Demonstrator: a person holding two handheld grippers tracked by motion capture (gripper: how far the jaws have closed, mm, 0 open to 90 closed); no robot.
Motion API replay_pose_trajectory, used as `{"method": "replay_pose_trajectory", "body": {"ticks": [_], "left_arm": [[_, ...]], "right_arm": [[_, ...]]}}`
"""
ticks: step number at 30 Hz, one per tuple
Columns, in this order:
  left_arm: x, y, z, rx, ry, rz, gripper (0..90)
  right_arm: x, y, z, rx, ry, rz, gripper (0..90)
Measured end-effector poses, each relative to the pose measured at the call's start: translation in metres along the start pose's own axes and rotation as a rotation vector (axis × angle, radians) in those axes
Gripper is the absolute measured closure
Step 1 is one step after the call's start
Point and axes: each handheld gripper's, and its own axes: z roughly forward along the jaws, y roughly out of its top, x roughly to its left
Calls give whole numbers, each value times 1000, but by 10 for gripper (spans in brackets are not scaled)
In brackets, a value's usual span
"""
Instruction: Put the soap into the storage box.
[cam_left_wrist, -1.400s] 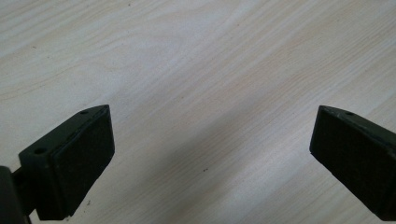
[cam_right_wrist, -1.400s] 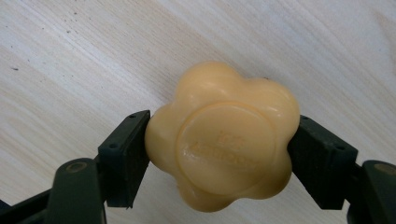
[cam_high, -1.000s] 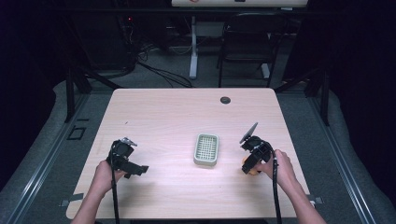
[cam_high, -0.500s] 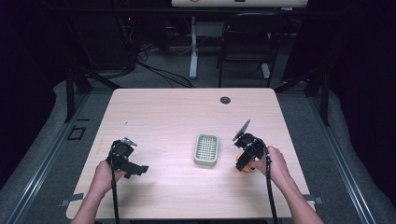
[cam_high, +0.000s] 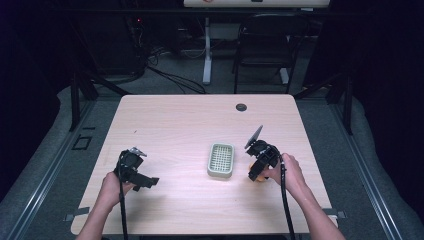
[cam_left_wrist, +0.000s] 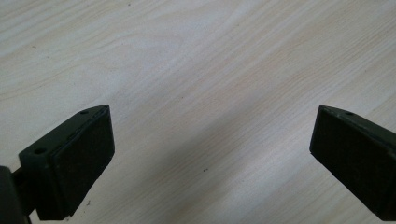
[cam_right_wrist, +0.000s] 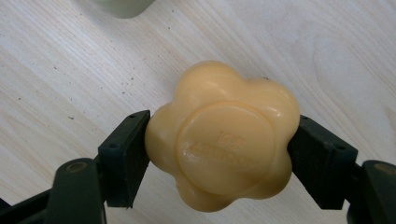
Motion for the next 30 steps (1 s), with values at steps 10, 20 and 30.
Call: {"method": "replay_pose_trajectory", "body": {"ticks": [10, 20, 30], "left_arm": [[0, 0, 0, -1, -1, 0, 0], [0, 0, 0, -1, -1, -2, 0], [0, 0, 0, 1, -1, 0, 0]], "right_arm": [[4, 10, -3, -9, -2, -16, 266], [6, 19, -5, -8, 1, -29, 266], [9, 27, -6, -18, -3, -39, 266]]}}
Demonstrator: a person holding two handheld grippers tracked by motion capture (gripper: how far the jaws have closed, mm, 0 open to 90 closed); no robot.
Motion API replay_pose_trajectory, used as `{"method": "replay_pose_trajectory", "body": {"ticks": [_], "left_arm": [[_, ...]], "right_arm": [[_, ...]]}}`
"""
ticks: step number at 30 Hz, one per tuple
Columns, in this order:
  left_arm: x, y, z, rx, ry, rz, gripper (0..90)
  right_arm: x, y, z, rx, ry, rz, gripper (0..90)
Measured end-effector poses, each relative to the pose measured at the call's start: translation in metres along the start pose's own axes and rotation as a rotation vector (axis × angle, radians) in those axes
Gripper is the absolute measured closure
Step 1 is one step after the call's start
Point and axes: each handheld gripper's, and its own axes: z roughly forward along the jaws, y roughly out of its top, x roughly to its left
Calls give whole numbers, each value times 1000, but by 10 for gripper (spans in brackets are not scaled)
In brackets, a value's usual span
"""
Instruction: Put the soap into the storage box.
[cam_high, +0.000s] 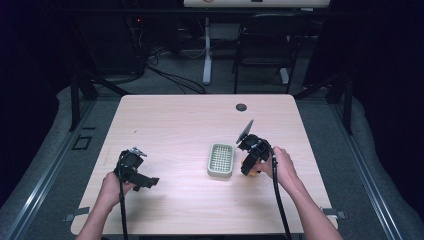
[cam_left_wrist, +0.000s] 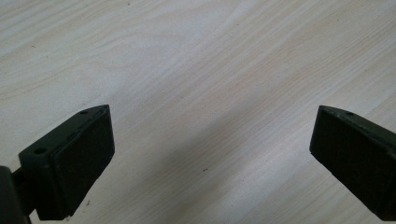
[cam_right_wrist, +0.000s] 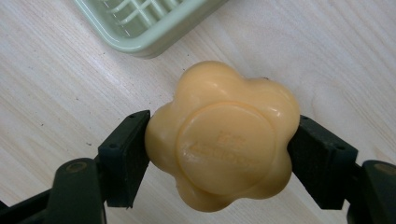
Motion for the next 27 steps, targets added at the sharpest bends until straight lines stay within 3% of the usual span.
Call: {"method": "replay_pose_trajectory", "body": {"ticks": [27], "left_arm": [[0, -1, 0, 0, -1, 0, 0]], "right_arm": [[9, 25, -10, -12, 6, -34, 266]]}}
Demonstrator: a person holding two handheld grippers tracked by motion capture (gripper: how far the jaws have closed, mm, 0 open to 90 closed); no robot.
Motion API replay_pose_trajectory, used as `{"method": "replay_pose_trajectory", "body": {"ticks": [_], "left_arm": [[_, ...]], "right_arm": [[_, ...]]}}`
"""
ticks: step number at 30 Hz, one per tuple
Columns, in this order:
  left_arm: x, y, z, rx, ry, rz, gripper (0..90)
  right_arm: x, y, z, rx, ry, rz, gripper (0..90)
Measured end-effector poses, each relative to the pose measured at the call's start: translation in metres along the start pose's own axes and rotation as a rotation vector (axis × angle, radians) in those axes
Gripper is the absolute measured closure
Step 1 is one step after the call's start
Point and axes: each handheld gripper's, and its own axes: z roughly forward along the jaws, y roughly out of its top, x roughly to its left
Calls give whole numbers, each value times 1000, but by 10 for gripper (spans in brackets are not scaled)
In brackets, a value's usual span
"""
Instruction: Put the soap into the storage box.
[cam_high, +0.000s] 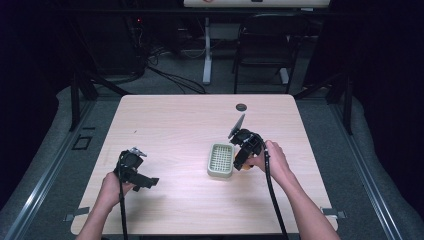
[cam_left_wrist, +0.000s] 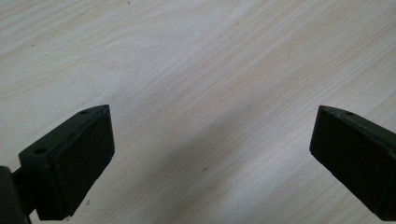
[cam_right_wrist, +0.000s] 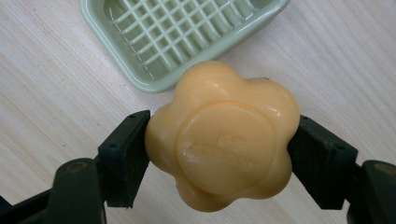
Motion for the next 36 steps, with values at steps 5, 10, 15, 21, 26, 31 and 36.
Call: {"method": "replay_pose_trajectory", "body": {"ticks": [5, 10, 15, 21, 26, 31, 36], "left_arm": [[0, 0, 0, 1, 0, -1, 0], [0, 0, 0, 1, 0, -1, 0], [0, 0, 0, 1, 0, -1, 0], [0, 0, 0, 4, -2, 2, 0], [0, 0, 0, 4, -2, 2, 0], [0, 0, 0, 4, -3, 3, 0], [0, 0, 0, 5, -3, 3, 0]], "right_arm": [[1, 5, 0, 1, 1, -14, 266], [3, 9, 1, -6, 10, -10, 265], [6, 14, 0, -3, 9, -16, 266], [9, 21, 1, -12, 16, -26, 266], [13, 28, 3, -17, 15, -38, 266], [17, 35, 5, -17, 23, -50, 266], [20, 42, 7, -13, 32, -61, 266]]}}
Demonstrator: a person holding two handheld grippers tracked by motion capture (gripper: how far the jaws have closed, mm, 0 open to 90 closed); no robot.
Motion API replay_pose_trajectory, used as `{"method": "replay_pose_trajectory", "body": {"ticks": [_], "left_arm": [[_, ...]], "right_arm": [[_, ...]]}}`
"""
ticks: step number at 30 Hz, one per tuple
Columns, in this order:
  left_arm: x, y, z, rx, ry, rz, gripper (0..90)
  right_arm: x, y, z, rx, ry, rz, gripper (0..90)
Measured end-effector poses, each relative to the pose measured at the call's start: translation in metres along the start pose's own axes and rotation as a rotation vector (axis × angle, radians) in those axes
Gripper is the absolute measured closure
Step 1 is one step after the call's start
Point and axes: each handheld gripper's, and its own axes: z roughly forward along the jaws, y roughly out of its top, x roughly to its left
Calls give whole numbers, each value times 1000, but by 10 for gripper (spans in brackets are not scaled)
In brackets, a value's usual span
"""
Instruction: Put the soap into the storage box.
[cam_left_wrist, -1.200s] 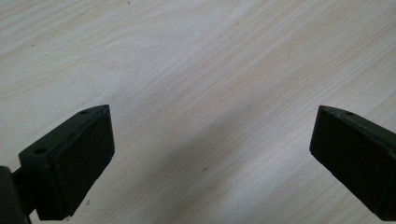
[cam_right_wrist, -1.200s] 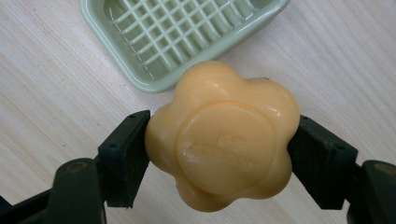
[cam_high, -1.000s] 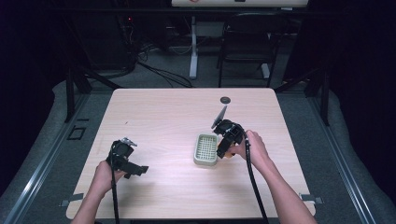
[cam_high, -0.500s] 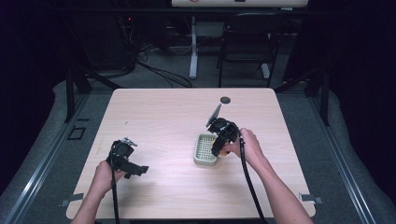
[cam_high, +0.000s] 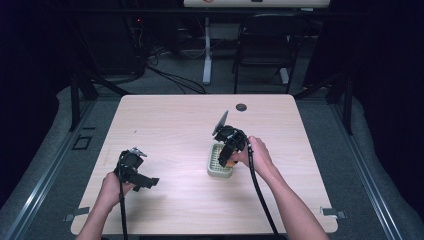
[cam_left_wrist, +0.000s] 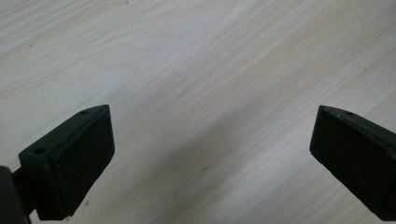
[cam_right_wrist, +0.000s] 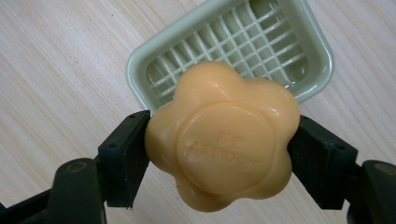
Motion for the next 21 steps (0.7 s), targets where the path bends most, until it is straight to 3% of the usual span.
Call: {"method": "replay_pose_trajectory", "body": {"ticks": [21], "left_arm": [[0, 0, 0, -2, 1, -2, 0]], "right_arm": [[10, 17, 25, -4, 31, -12, 266]]}}
